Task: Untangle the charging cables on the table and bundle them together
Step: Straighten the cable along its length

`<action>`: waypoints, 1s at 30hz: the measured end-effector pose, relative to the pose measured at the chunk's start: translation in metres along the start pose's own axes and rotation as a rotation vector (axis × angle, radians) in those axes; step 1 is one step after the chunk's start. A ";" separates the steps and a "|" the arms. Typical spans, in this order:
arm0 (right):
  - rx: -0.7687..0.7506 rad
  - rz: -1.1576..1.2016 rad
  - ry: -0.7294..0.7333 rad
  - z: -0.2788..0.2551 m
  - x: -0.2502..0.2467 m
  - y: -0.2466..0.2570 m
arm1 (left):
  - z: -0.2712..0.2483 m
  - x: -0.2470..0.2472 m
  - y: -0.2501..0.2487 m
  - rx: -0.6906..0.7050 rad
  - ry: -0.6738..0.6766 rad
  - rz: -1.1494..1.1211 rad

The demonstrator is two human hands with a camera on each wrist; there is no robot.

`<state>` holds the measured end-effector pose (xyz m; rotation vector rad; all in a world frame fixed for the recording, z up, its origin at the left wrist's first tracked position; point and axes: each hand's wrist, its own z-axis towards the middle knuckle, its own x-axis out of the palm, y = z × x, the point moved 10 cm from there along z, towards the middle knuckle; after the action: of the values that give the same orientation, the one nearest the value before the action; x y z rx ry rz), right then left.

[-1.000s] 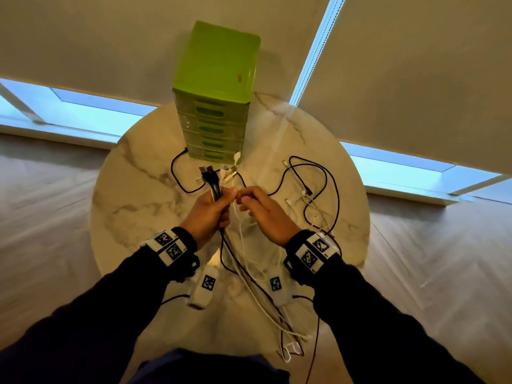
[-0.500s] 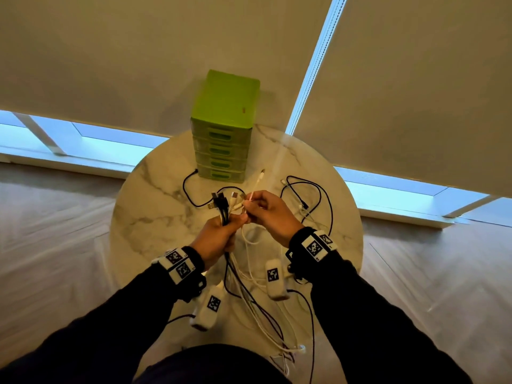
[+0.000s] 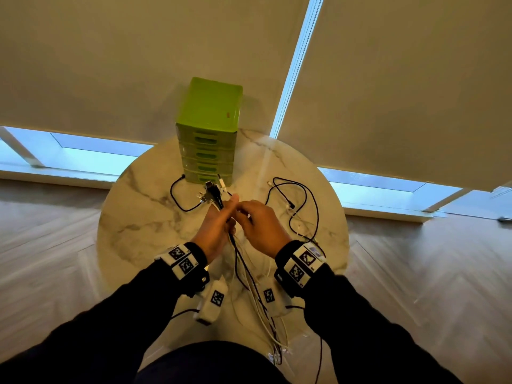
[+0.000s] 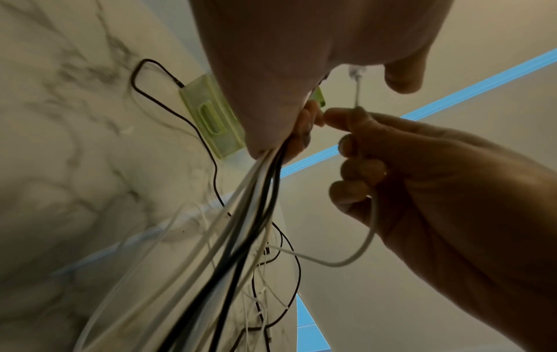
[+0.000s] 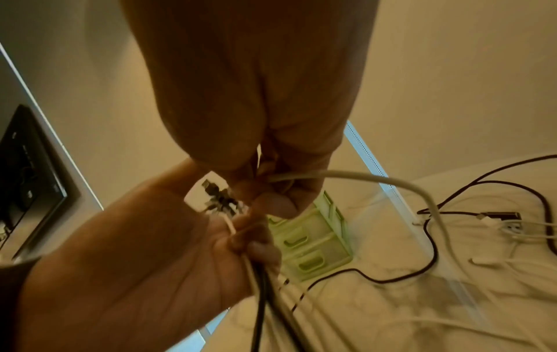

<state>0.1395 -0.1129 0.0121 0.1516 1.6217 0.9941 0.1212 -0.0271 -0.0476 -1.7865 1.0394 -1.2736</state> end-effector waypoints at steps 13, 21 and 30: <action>0.040 -0.047 0.181 -0.037 0.017 -0.018 | 0.012 -0.041 -0.027 0.053 -0.219 0.175; 0.249 0.136 0.356 -0.076 0.036 -0.105 | 0.018 -0.084 -0.096 0.181 -0.420 -0.053; 0.339 0.040 0.028 0.007 -0.013 -0.075 | 0.006 -0.010 -0.058 -0.020 0.033 0.168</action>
<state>0.1800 -0.1643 -0.0281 0.4024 1.8098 0.7461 0.1367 0.0078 -0.0024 -1.6594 1.1983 -1.1971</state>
